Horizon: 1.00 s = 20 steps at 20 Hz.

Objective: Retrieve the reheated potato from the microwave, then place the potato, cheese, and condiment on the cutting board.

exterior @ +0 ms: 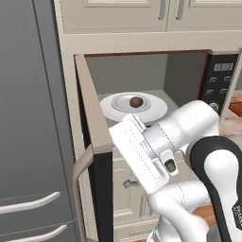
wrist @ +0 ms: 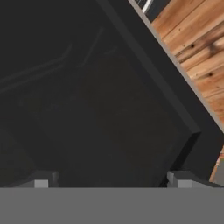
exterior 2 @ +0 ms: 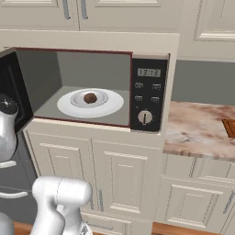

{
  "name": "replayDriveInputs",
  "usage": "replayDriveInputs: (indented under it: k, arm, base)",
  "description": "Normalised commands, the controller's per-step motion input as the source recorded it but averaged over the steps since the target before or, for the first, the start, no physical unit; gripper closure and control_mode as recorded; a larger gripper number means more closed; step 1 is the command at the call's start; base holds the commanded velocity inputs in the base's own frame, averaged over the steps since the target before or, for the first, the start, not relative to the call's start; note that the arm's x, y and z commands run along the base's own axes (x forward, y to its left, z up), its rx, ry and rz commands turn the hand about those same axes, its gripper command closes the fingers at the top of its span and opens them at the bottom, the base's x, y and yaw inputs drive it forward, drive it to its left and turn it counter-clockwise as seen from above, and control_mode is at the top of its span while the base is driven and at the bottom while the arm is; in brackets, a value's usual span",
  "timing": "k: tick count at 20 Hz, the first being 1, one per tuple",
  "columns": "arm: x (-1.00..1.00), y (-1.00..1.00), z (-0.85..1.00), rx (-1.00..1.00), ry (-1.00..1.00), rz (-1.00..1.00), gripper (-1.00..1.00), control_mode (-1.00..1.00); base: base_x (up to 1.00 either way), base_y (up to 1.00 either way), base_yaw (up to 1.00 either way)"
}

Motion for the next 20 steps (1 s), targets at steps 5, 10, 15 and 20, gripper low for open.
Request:
replayDriveInputs:
  k: [5, 10, 15, 20]
  arm:
    - [0.05, -0.53, 0.06, -0.02, -0.11, 0.0, -1.0, -1.0]
    - [0.07, -0.52, 0.08, -0.12, -0.28, 0.0, -1.0, -1.0]
    - [0.15, -0.47, 0.04, -0.16, -0.34, 0.0, -1.0, -1.0]
    - [0.09, -0.38, 0.0, -0.21, -0.47, 0.0, -1.0, -1.0]
  base:
    - [0.0, 0.0, 0.0]
    - [0.0, 0.0, 0.0]
    - [0.0, 0.0, 0.0]
    - [0.0, 0.0, 0.0]
